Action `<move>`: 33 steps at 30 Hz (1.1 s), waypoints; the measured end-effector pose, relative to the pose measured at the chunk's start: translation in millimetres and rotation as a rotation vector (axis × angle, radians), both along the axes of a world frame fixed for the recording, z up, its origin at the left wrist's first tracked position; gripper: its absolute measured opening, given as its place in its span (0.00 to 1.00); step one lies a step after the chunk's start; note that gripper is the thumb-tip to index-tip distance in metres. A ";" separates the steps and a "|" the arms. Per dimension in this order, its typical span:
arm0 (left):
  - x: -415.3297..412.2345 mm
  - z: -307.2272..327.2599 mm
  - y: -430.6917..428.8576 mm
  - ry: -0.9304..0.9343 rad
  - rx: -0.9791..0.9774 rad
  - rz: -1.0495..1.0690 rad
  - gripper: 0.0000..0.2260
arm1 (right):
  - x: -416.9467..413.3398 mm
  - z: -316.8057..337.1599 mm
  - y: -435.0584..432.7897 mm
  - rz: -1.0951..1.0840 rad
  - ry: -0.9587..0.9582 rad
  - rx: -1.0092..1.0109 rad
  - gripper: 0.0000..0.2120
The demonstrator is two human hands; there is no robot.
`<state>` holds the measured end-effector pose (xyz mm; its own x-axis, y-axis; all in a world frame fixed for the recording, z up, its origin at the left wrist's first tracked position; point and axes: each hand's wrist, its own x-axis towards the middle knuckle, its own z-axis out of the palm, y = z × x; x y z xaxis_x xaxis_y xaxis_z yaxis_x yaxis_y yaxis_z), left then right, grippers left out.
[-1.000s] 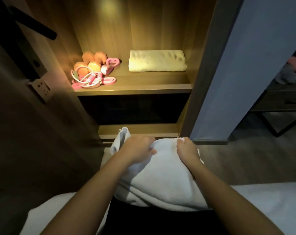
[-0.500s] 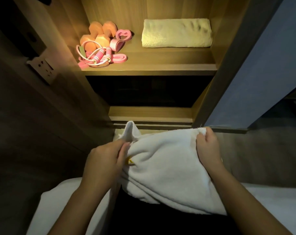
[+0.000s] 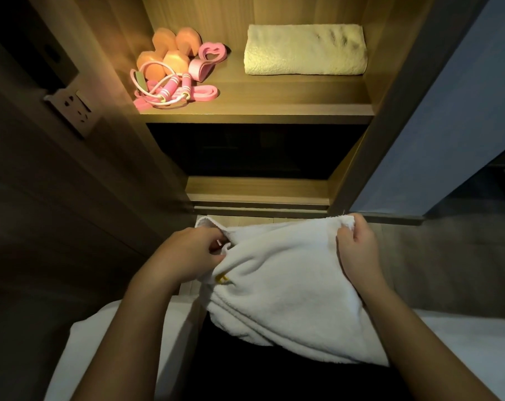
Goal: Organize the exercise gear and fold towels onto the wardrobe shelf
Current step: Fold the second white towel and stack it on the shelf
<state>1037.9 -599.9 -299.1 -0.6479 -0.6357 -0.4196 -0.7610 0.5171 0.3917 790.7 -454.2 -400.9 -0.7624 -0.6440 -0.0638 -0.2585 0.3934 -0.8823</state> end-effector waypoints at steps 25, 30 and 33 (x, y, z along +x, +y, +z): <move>7.3 103.7 -16.9 0.418 -0.461 -0.627 0.02 | -41.5 148.4 -15.6 0.122 0.068 -0.515 0.08; -4.4 121.6 -15.5 -0.175 -0.454 -0.768 0.07 | -25.5 177.6 -5.4 0.252 0.102 -0.590 0.10; -4.7 117.9 -15.3 -0.328 -0.595 -0.710 0.08 | -19.8 181.1 0.9 0.297 0.117 -0.580 0.08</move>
<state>1033.2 -615.3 -181.2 -0.8697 -0.3096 -0.3845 -0.2216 0.9409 -0.2561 770.9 -453.3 -219.8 -0.5279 -0.7327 0.4294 -0.3900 -0.2400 -0.8890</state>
